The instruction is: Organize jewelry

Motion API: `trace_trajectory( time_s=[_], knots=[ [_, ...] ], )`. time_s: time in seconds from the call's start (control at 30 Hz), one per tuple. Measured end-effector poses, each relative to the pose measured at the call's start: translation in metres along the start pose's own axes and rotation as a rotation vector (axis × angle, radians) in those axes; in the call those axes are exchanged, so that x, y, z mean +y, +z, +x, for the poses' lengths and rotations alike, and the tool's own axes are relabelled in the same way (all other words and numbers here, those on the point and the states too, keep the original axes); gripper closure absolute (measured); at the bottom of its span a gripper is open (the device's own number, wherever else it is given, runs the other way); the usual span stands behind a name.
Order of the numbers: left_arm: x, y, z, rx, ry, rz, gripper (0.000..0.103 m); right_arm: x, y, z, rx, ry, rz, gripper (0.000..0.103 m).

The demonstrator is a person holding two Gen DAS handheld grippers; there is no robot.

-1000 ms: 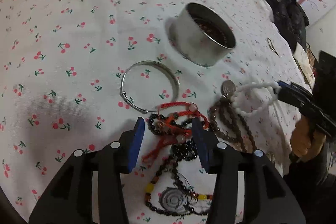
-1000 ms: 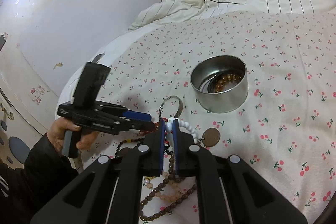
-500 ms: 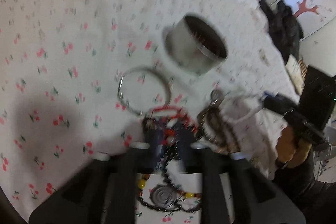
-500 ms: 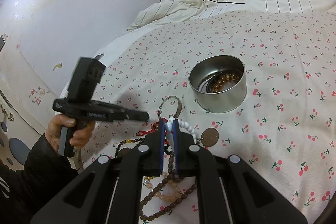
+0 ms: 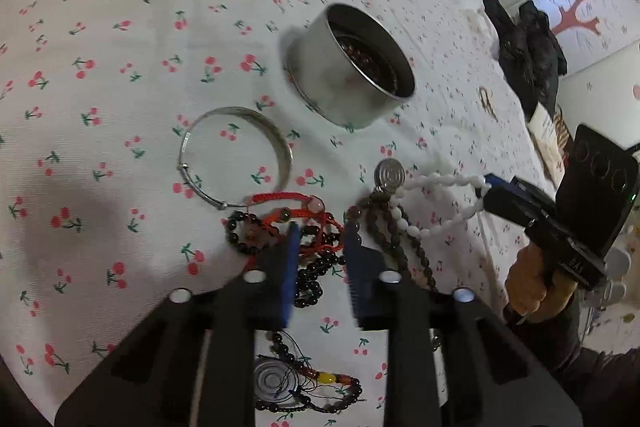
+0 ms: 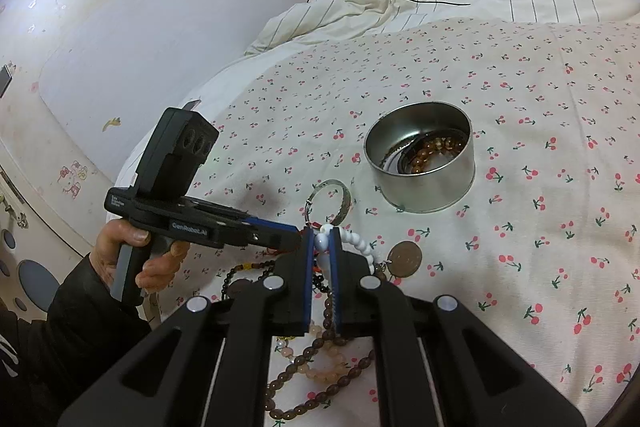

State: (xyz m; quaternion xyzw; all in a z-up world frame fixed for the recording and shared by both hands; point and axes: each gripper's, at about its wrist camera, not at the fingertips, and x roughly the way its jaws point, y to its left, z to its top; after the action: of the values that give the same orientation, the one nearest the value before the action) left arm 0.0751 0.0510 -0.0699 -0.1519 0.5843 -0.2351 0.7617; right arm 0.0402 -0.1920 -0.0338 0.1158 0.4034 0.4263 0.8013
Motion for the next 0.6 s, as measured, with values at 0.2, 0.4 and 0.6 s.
trace_trajectory(
  time_s=[0.2, 0.4, 0.6],
  knots=[
    [-0.002, 0.0, -0.006, -0.029, 0.005, 0.011, 0.103, 0.0, -0.001, 0.0, -0.004, -0.002, 0.003, 0.094],
    [0.012, -0.003, -0.007, 0.024, 0.049, -0.016, 0.079, -0.002, 0.0, -0.002, -0.008, -0.001, 0.006, 0.094],
    [0.018, 0.0, -0.006, -0.001, 0.013, -0.077, 0.041, -0.001, 0.0, 0.0, -0.001, 0.002, 0.002, 0.094]
  ],
)
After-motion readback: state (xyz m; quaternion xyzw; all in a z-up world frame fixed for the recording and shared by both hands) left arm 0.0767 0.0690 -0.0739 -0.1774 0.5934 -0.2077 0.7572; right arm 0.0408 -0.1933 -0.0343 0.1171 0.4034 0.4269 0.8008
